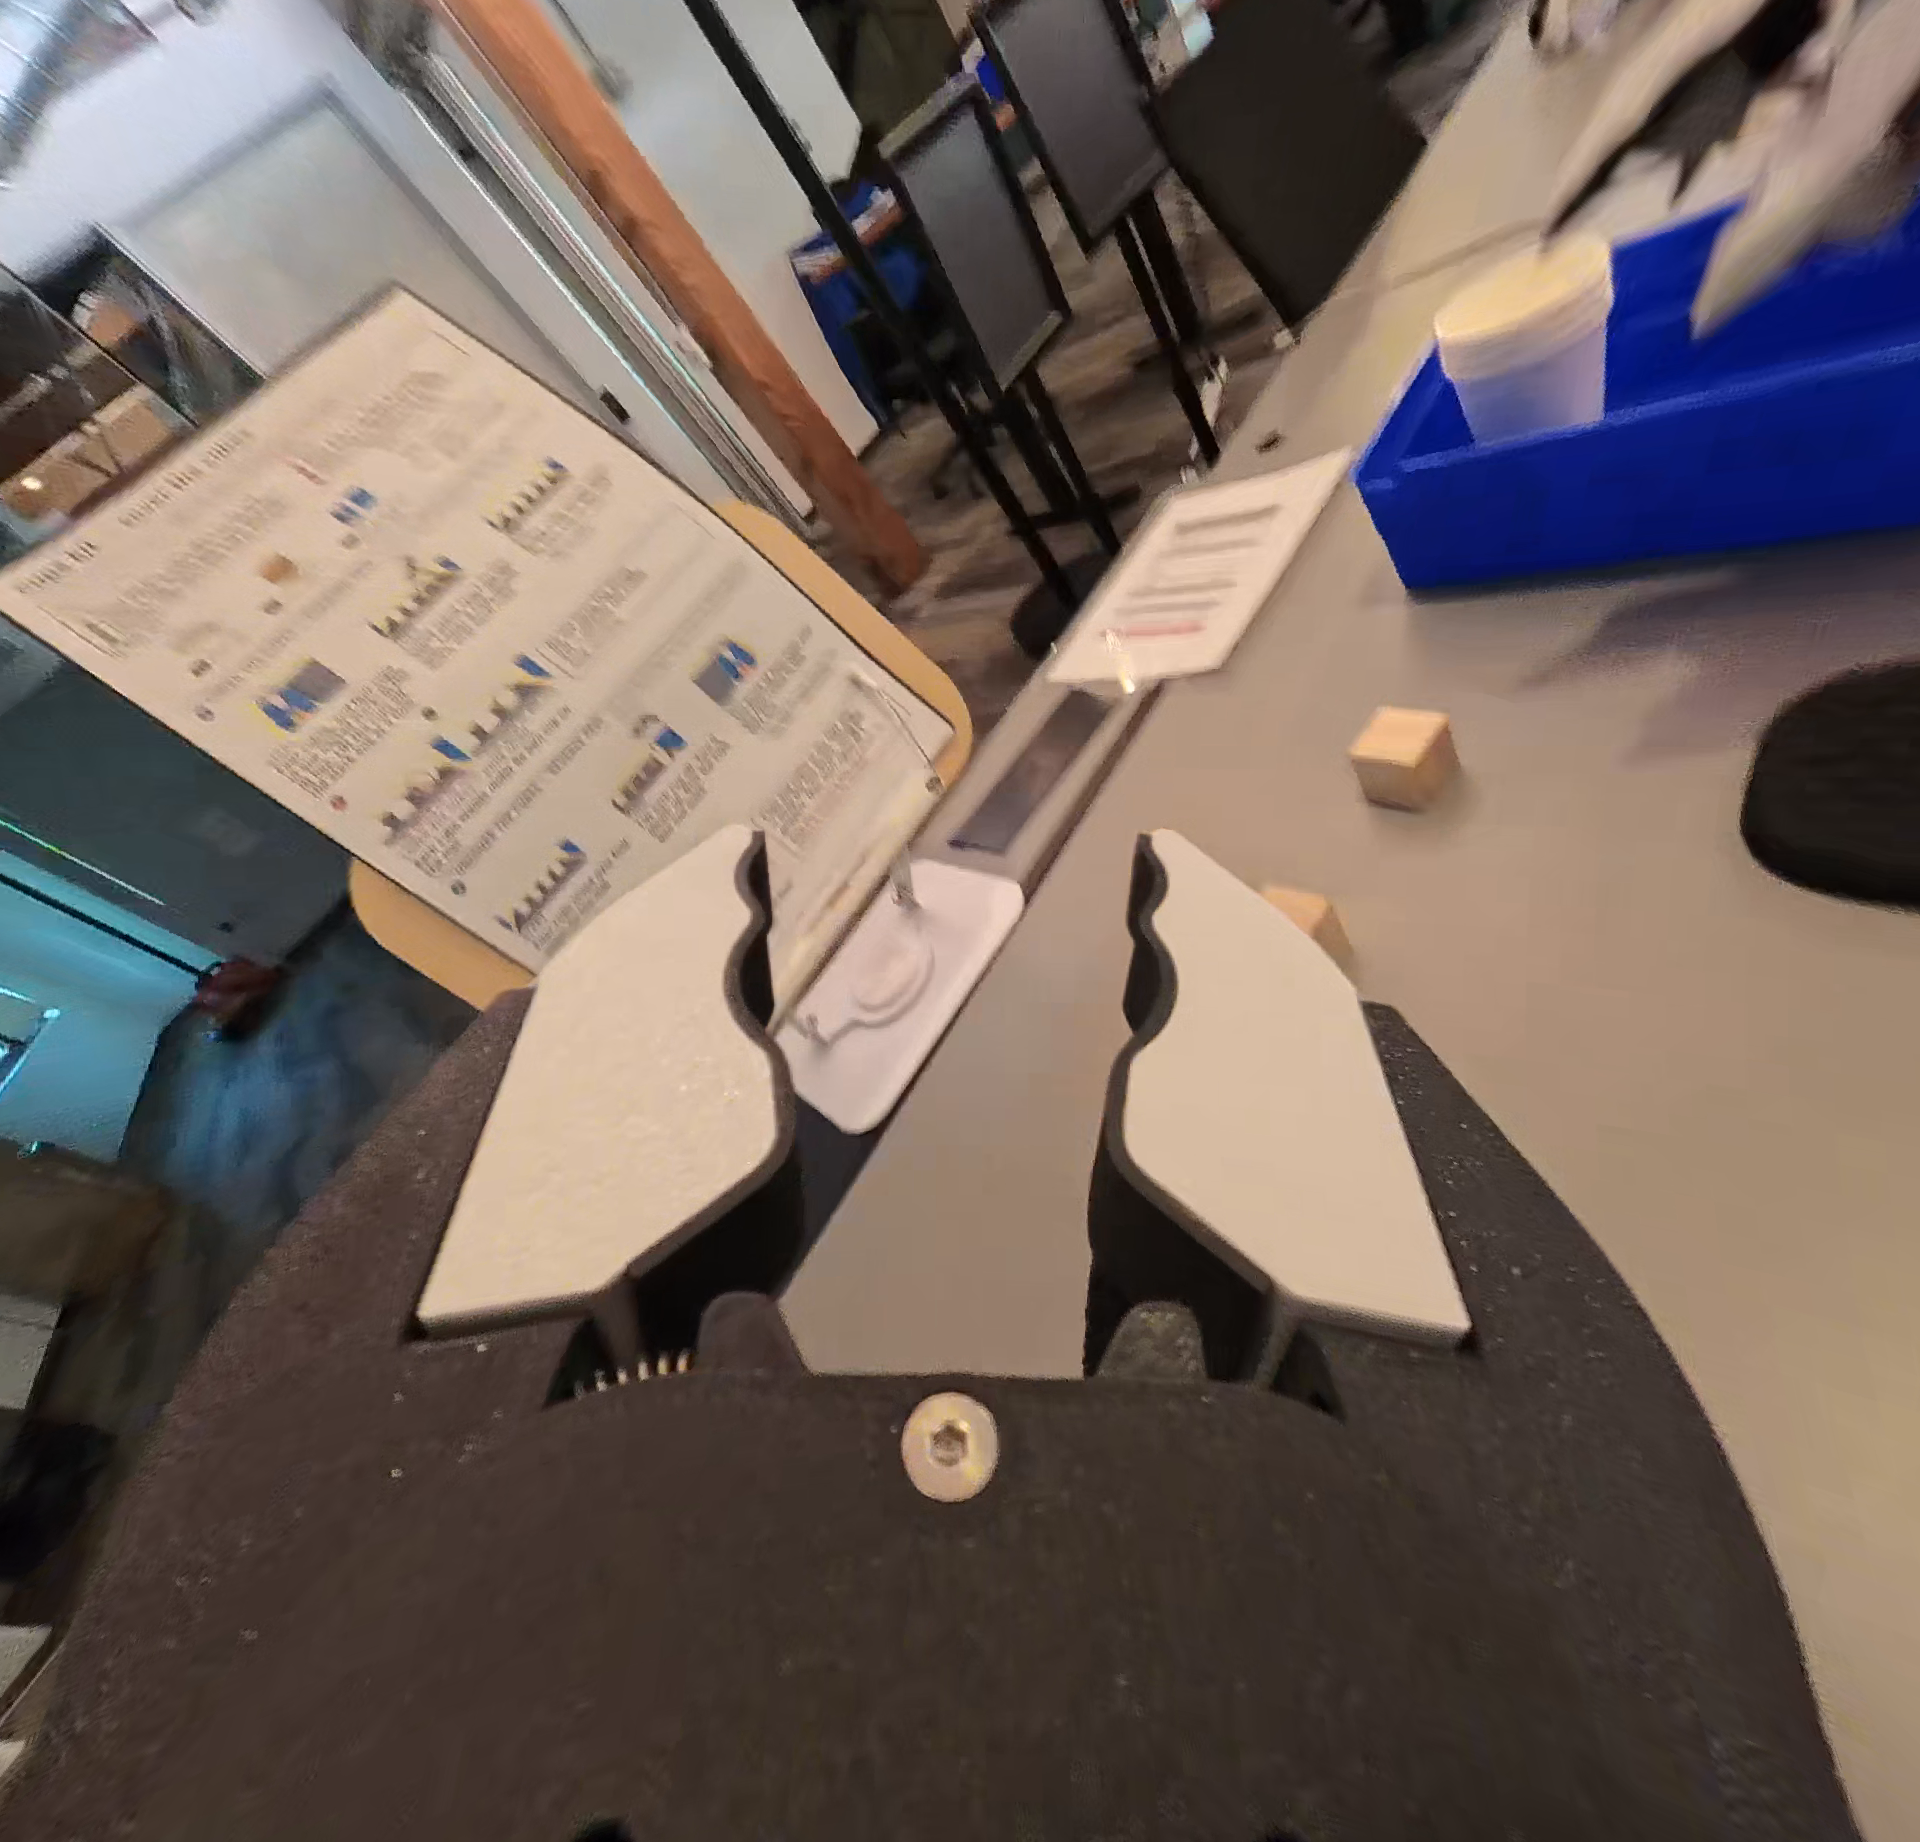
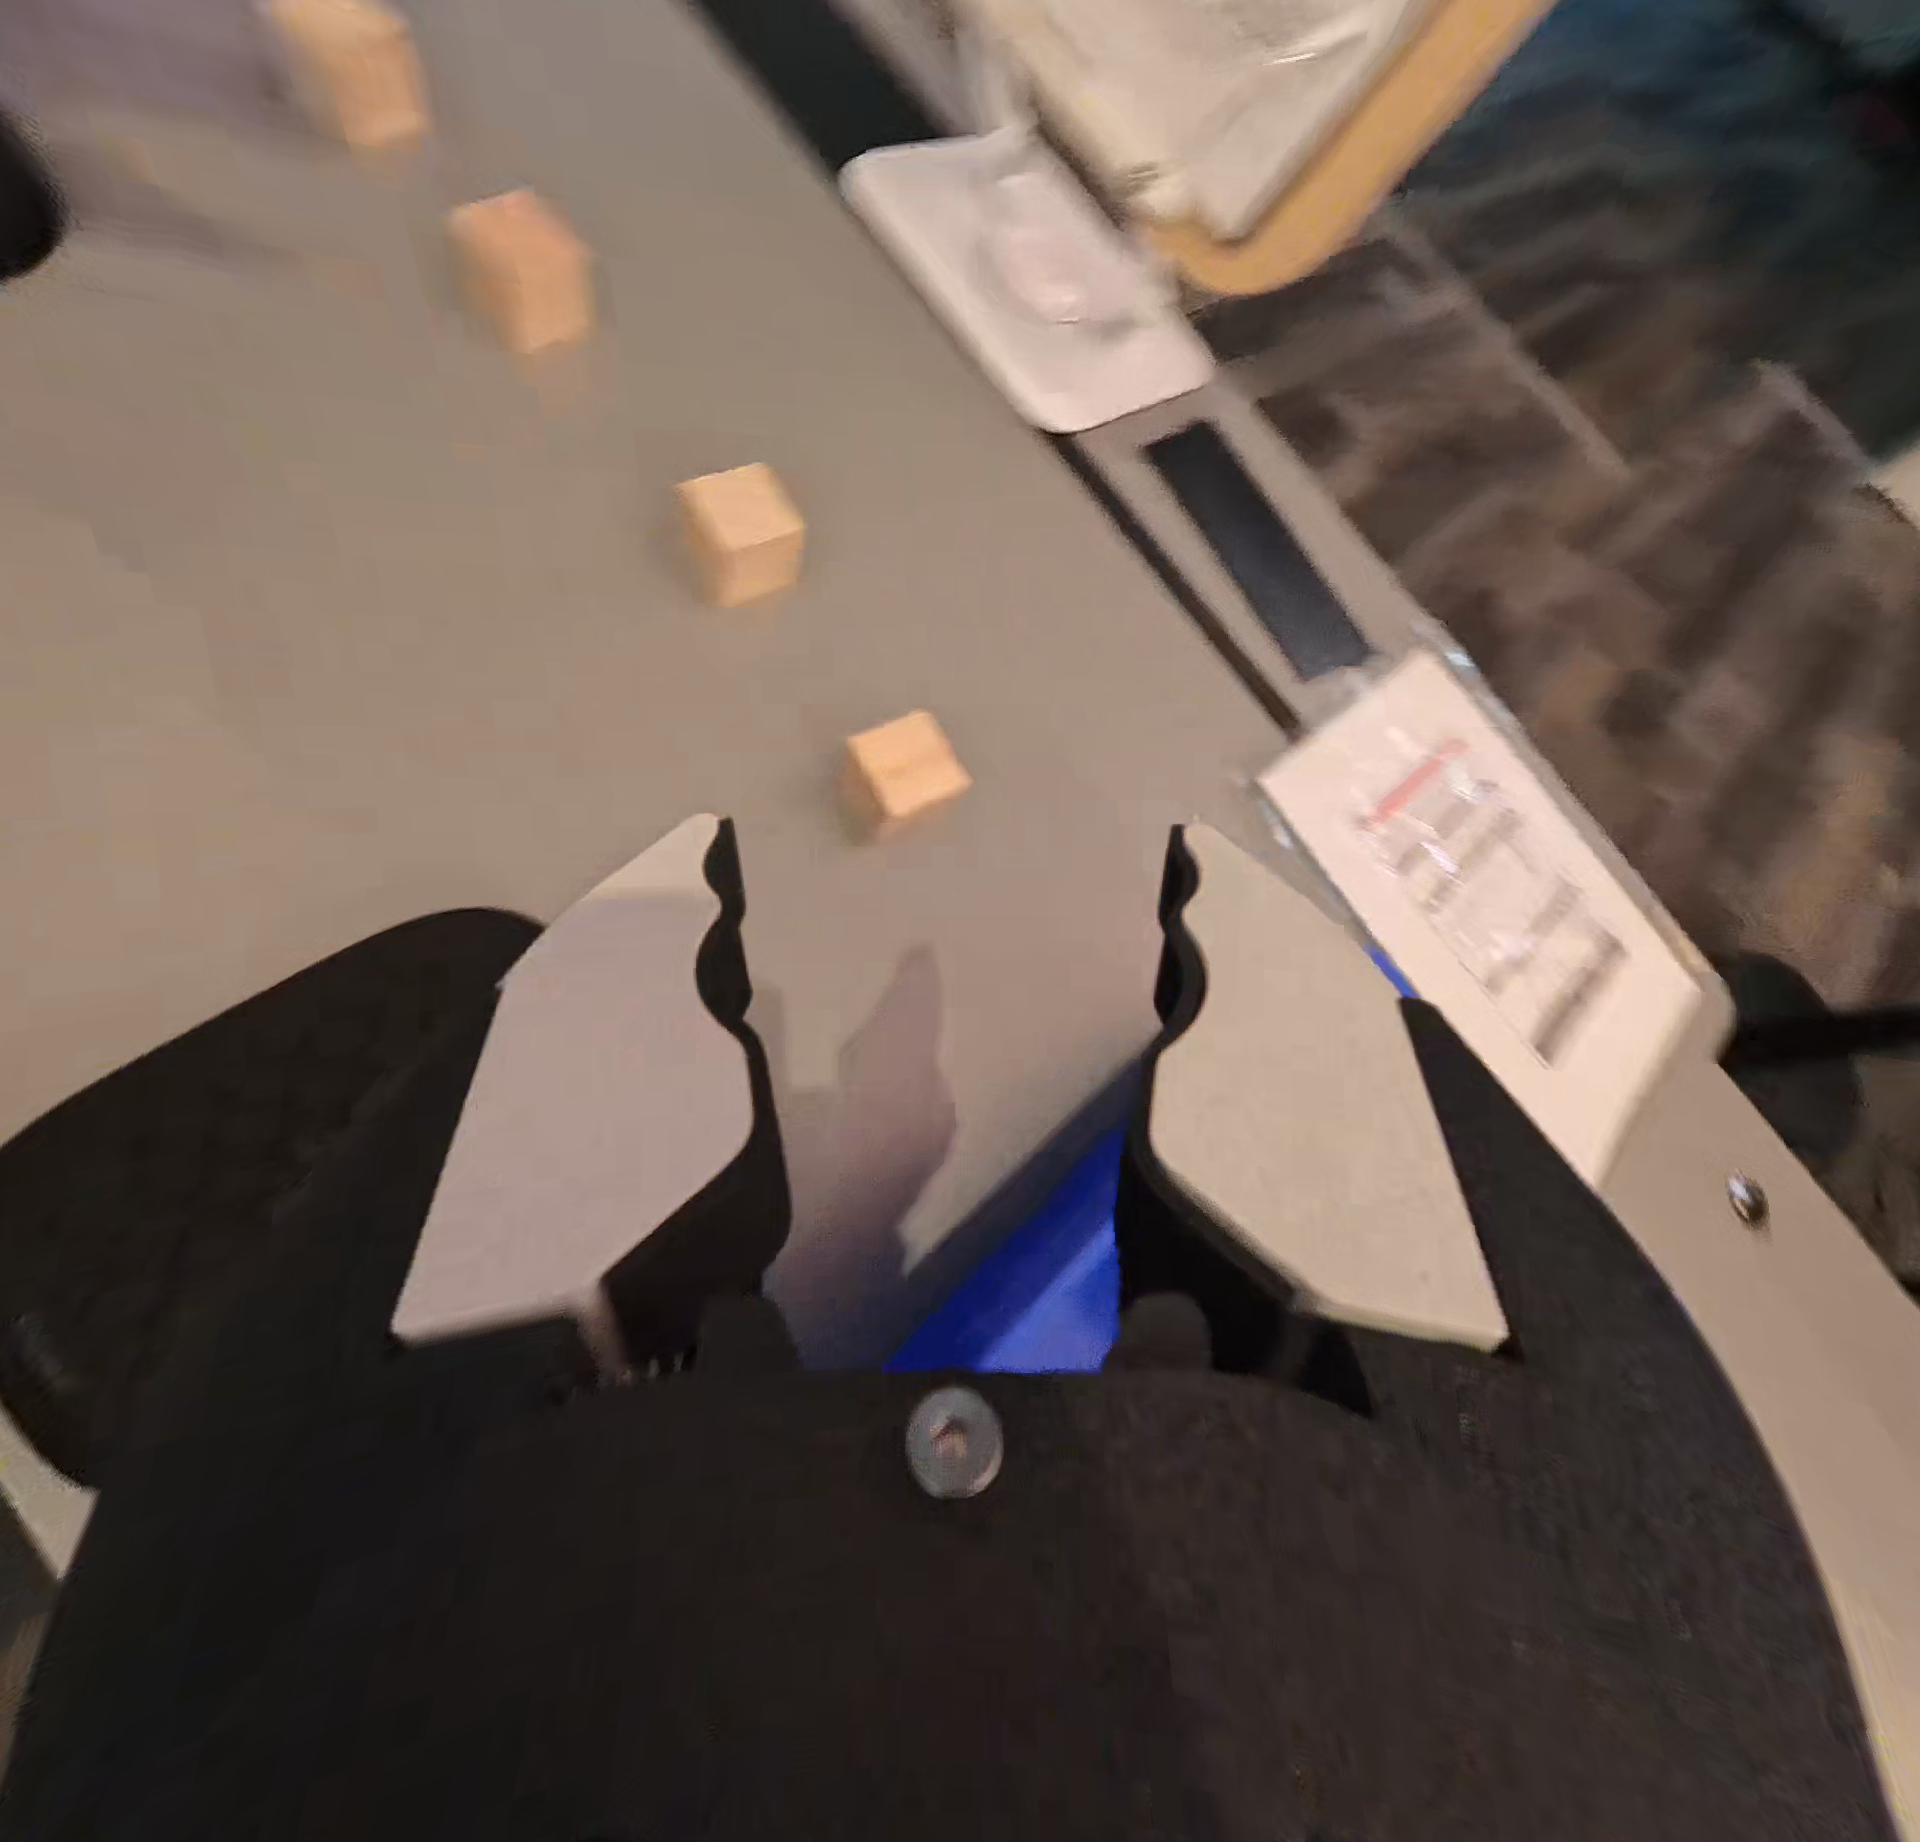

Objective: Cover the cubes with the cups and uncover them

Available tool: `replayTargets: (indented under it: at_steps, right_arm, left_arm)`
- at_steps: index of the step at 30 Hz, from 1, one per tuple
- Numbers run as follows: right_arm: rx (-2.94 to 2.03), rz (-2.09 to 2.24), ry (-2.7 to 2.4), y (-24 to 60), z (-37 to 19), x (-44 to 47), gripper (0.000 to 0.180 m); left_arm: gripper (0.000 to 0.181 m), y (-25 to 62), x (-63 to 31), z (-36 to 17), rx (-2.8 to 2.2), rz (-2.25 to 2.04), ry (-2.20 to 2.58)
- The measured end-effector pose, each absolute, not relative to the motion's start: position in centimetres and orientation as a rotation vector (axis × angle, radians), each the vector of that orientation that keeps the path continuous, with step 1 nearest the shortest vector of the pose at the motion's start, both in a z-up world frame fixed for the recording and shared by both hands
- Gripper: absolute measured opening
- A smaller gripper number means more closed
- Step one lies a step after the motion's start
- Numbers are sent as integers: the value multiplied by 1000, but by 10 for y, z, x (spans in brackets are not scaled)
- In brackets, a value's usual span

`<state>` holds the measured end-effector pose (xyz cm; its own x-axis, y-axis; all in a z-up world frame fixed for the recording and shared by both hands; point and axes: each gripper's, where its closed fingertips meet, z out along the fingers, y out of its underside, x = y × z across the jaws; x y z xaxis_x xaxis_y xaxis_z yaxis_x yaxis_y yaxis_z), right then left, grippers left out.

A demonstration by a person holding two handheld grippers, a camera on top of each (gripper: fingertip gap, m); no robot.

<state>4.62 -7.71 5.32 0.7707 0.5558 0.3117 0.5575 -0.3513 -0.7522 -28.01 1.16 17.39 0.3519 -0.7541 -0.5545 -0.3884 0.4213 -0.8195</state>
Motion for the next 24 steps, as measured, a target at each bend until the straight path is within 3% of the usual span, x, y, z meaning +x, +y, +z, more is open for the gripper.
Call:
replayTargets:
  at_steps: [6, 9, 14, 20, 24]
  right_arm:
    - [-2210, -61, -1221, -37, -26, -7, 69]
    - [-2330, -129, -1277, -15, -57, -7, 56]
    - [-2378, -208, -1449, 15, -93, -2, 68]
    - [-2523, -145, -1537, 20, -133, 11, 68]
    - [-2556, -166, -1552, 21, -145, 15, 46]
  left_arm:
    - [56, 22, -262, 176, -1094, -573, 1182]
    - [49, 36, -262, 163, -1134, -587, 1185]
    - [51, 35, -264, 155, -1196, -705, 1193]
    - [56, 32, -272, 147, -1206, -697, 1227]
    - [55, 24, -273, 156, -1163, -758, 1218]
